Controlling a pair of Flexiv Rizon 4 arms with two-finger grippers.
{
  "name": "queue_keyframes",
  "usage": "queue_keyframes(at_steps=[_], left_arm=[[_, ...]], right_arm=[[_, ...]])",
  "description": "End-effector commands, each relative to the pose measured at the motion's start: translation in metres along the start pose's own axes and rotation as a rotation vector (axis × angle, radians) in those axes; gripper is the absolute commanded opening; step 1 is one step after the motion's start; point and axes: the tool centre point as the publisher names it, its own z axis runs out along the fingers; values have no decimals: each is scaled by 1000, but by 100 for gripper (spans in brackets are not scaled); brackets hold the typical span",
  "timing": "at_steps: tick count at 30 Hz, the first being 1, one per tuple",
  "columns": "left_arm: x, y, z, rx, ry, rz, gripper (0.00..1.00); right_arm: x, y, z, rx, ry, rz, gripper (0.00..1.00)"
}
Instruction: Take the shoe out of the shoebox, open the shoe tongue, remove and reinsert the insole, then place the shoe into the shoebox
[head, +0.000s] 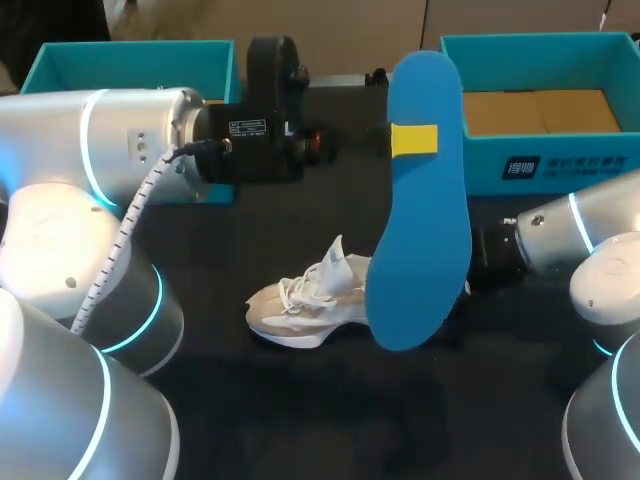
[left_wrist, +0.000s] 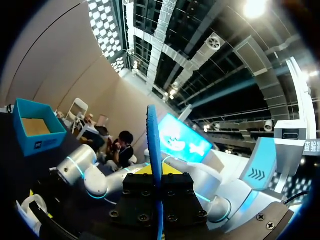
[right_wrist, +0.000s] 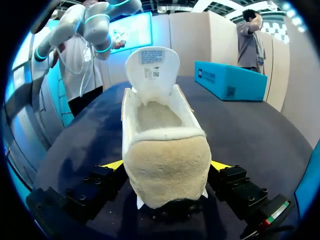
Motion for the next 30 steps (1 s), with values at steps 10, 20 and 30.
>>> queue_keyframes(at_steps=[10, 20, 30], left_arm=[[5, 5, 1, 11, -6, -1, 0], [5, 5, 1, 11, -6, -1, 0], [5, 5, 1, 11, -6, -1, 0]], right_arm=[[11, 36, -35, 308, -47, 34, 100], [12, 48, -42, 387, -61, 50, 100], [13, 50, -42, 393, -71, 26, 100]])
